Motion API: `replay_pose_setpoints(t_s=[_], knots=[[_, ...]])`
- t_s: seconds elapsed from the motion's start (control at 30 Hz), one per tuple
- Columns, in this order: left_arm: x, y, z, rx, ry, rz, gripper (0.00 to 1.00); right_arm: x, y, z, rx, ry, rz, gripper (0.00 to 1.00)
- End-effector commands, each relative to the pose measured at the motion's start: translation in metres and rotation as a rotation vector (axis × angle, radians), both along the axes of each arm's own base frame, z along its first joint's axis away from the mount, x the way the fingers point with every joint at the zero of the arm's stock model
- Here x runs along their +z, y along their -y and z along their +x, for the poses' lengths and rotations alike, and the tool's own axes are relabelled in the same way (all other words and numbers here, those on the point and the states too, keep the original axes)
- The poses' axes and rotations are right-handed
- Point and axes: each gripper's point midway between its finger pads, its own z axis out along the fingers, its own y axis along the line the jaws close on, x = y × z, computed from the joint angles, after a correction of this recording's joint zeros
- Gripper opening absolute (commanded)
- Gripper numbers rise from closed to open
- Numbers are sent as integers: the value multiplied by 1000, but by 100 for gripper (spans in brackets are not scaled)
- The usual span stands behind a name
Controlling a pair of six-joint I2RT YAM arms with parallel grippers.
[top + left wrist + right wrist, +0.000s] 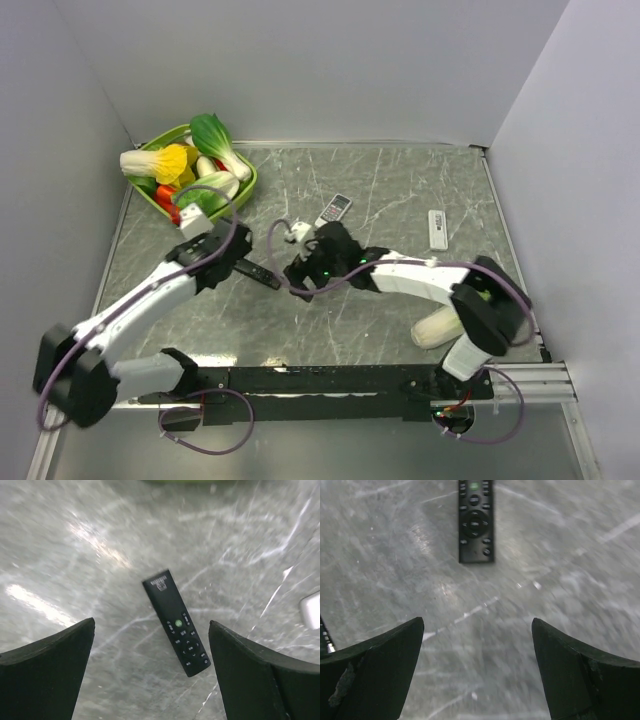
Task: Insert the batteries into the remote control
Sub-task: Pick up the remote control from the center of the board.
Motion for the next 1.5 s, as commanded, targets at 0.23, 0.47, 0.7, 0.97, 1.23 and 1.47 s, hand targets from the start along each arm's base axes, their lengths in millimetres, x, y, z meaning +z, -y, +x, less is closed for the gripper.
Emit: replay_pose_setpoints(t_s=[0.23,0.47,0.7,0.97,1.23,1.47], knots=[[91,-50,-28,-55,338,-24,99,-28,-76,31,118,138,-65,90],[117,-59,-46,-111,464,-20,99,-49,-95,38,145,131,-133,84],[141,-65,-60,-155,580,-16,99,-69,-96,27,165,129,-224,75],[145,-51,-58,-272,596,6,99,-81,-82,13,172,116,-275,44],[151,-12,-53,-519,634,16,99,-47,-52,-2,159,112,-252,9],[154,22,-50,-749,676,54,99,-14,-10,-11,104,44,-202,6]])
